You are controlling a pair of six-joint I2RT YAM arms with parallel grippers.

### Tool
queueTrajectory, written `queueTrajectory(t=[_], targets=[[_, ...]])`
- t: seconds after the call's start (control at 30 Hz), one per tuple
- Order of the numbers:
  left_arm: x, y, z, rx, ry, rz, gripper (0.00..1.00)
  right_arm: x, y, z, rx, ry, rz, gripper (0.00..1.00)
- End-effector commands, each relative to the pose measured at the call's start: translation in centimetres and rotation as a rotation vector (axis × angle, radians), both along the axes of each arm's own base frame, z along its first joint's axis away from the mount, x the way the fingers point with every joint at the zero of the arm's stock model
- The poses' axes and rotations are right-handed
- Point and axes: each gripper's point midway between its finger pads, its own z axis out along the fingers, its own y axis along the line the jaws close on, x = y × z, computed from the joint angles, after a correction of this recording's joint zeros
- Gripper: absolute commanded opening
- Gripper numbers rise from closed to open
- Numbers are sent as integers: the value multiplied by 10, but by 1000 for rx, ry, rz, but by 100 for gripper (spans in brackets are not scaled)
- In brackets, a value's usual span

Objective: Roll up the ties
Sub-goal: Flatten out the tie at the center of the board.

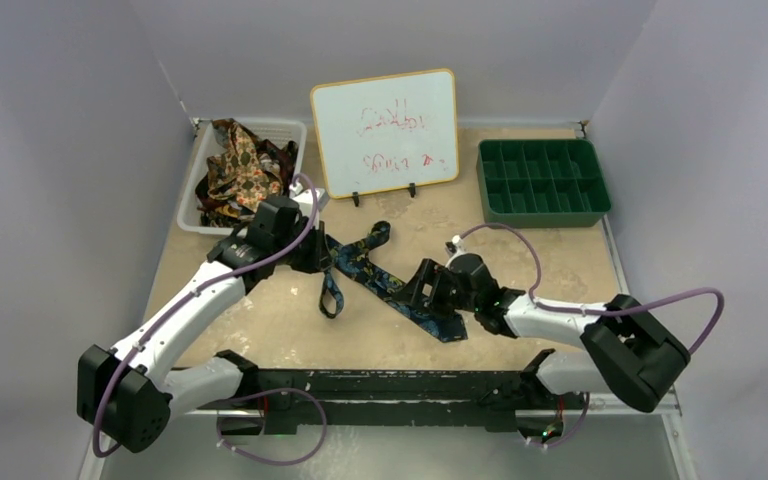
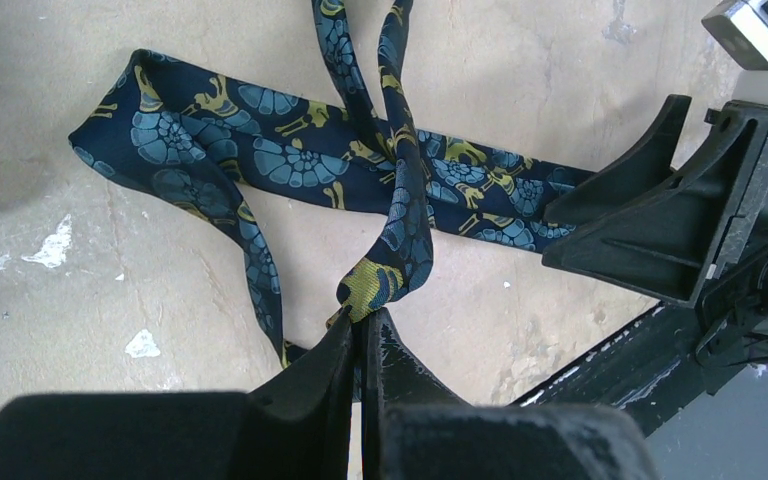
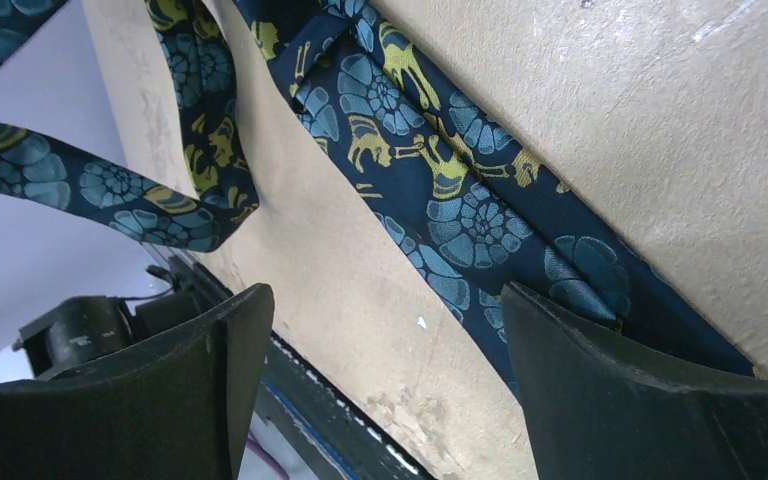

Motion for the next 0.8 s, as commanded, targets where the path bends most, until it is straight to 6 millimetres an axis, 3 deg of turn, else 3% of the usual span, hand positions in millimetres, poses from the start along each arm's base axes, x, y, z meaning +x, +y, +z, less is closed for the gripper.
queueTrajectory(t=[0.0,0.1,0.27,0.37,0.53,0.77], targets=[[3,1,1,2,-5,11,0,-4,-19,-21,-50,68,-116,88],[-1,-3,-2,-8,17,-14,0,-3,-44,-36,-103,117,-242,88],[-9,-9,-7,-29,61,-54,0,3,-75,-40,-80,162,-379,86],[-16,-15,-11,-61,98,-82,0,11,-99,-34,-46,151,-466,84],[-24,-22,-23,-92,160,-104,0,28,-118,-8,32,93,-533,84],[-31,-29,-41,-119,239,-106,0,46,-156,-14,-2,102,-581,84]])
